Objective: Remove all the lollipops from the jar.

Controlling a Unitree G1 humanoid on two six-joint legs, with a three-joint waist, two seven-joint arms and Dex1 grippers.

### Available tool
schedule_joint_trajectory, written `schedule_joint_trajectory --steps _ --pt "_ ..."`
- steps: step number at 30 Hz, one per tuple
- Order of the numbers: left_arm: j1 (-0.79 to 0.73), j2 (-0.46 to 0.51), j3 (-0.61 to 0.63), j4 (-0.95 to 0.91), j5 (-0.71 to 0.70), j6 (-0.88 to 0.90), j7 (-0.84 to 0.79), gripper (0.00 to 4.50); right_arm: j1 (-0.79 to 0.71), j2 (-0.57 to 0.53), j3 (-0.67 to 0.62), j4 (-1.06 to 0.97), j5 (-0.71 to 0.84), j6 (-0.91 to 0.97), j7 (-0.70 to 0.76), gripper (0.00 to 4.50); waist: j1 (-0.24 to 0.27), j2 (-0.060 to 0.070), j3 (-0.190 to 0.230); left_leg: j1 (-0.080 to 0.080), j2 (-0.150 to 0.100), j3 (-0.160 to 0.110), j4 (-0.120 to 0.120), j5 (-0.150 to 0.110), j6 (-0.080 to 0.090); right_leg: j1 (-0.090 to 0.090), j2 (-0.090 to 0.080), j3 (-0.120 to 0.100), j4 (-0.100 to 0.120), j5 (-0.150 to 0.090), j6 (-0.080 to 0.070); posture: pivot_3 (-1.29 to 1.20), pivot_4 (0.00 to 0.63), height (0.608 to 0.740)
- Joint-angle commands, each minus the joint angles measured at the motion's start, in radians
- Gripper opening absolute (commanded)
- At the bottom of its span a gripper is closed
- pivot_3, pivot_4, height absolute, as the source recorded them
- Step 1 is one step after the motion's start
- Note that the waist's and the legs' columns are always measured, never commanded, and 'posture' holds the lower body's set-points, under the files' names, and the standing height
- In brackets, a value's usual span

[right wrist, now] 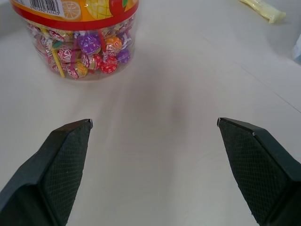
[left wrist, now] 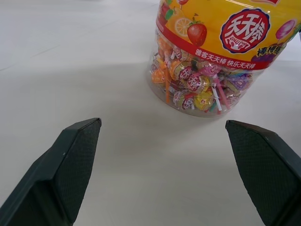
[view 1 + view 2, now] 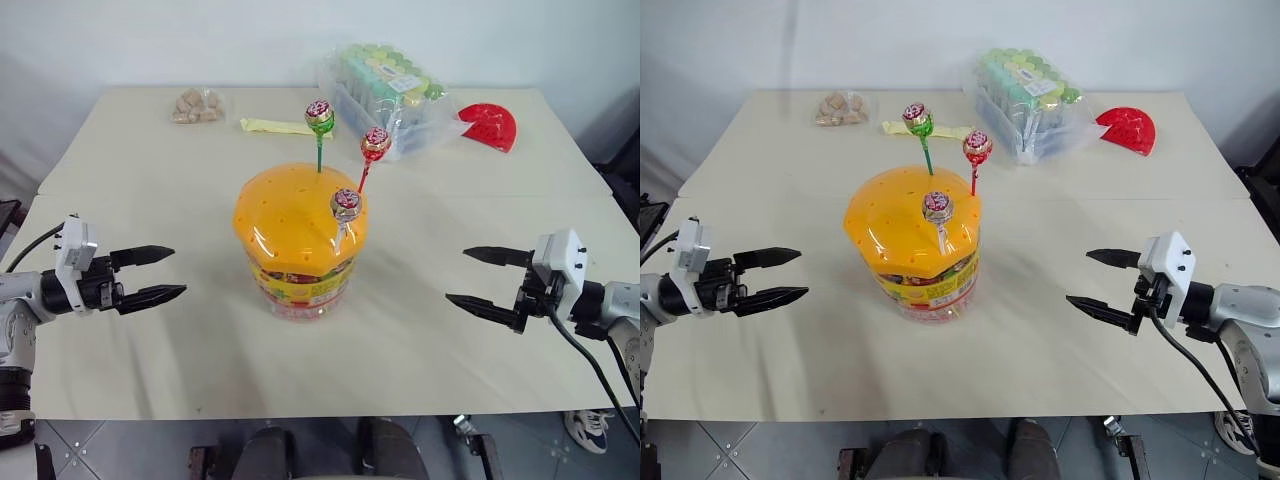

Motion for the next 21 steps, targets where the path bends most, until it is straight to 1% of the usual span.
schedule_joint_trajectory --steps 1,2,4,5,7,9,12,14,16,18,19,21 --pt "-0.007 0.022 0.025 -0.043 -0.030 -0.008 -0.042 4.50 -0.008 -0.012 -0.028 -0.044 0.023 0.015 -0.005 4.47 0.000 0.000 0.000 0.000 0.000 0.000 0.000 0.000 0.000 0.000 0.000 0.000 0.000 0.000 0.000 0.00 0.150 0.740" --pt "-0.006 0.024 0.022 -0.046 -0.024 -0.009 -0.042 4.50 -0.008 -0.012 -0.032 -0.051 0.026 0.024 -0.010 4.47 0.000 0.000 0.000 0.000 0.000 0.000 0.000 0.000 0.000 0.000 0.000 0.000 0.000 0.000 0.000 0.00 0.150 0.740" --pt "-0.013 0.021 0.018 -0.052 -0.003 0.008 0.009 4.50 -0.001 -0.014 -0.043 -0.080 0.029 0.061 -0.043 4.47 0.000 0.000 0.000 0.000 0.000 0.000 0.000 0.000 0.000 0.000 0.000 0.000 0.000 0.000 0.000 0.00 0.150 0.740" --pt "-0.015 0.025 0.014 -0.057 -0.011 0.044 0.014 4.50 0.006 -0.014 -0.050 -0.098 0.030 0.079 -0.062 4.47 0.001 0.000 0.000 0.000 0.000 0.000 0.000 0.000 0.000 0.000 0.000 0.000 0.000 0.000 0.000 0.00 0.150 0.740" --pt "-0.007 0.026 0.016 -0.080 -0.021 0.061 0.016 4.50 0.021 -0.017 -0.071 -0.140 0.032 0.120 -0.100 4.47 0.001 0.000 0.000 0.000 0.000 0.000 0.000 0.000 0.000 0.000 0.000 0.000 0.000 0.000 0.000 0.00 0.150 0.740" --pt "0.004 0.027 0.024 -0.109 -0.036 0.085 0.012 4.50 0.033 -0.021 -0.104 -0.206 0.069 0.188 -0.145 4.47 0.002 0.000 0.000 0.000 0.000 0.000 0.000 0.000 0.000 0.000 0.000 0.000 0.000 0.000 0.000 0.00 0.150 0.740" --pt "0.009 0.017 0.035 -0.138 -0.037 0.063 0.012 4.50 0.037 -0.056 -0.129 -0.290 0.104 0.297 -0.193 4.47 0.002 0.000 0.000 -0.001 0.000 0.000 0.000 0.000 0.000 0.000 0.000 0.000 0.000 0.000 0.000 0.00 0.150 0.740" --pt "-0.007 0.023 0.046 -0.146 -0.084 0.130 -0.001 4.50 -0.009 -0.047 -0.167 -0.343 0.187 0.355 -0.245 4.47 0.002 0.000 0.000 -0.001 0.000 -0.001 0.000 0.000 0.000 0.000 0.000 0.000 0.000 0.000 0.000 0.00 0.150 0.740" --pt "-0.018 0.021 0.053 -0.150 -0.101 0.124 -0.018 4.50 -0.069 -0.039 -0.186 -0.367 0.251 0.395 -0.292 4.47 -0.001 0.000 0.000 -0.001 0.000 -0.002 0.001 0.000 0.000 -0.001 0.000 0.001 0.000 0.000 0.000 0.00 0.150 0.740" --pt "-0.033 0.013 0.061 -0.151 -0.106 0.097 -0.025 4.50 -0.130 -0.037 -0.174 -0.354 0.279 0.414 -0.317 4.47 -0.001 0.000 0.000 0.000 0.001 -0.003 0.001 0.000 0.000 -0.001 0.000 0.001 0.001 0.000 0.000 0.00 0.150 0.740" --pt "-0.046 0.007 0.070 -0.149 -0.130 0.103 -0.042 4.50 -0.166 -0.036 -0.162 -0.338 0.288 0.416 -0.321 4.47 -0.001 0.000 0.000 0.000 0.001 -0.003 0.001 0.000 0.000 -0.001 0.000 0.001 0.001 0.000 0.000 0.00 0.150 0.740" --pt "-0.067 0.011 0.078 -0.136 -0.149 0.095 -0.075 4.50 -0.256 -0.024 -0.119 -0.289 0.300 0.412 -0.316 4.47 -0.001 0.000 0.001 -0.001 0.000 -0.003 0.001 0.000 0.000 -0.001 0.000 0.001 0.001 0.000 0.000 0.00 0.150 0.740"
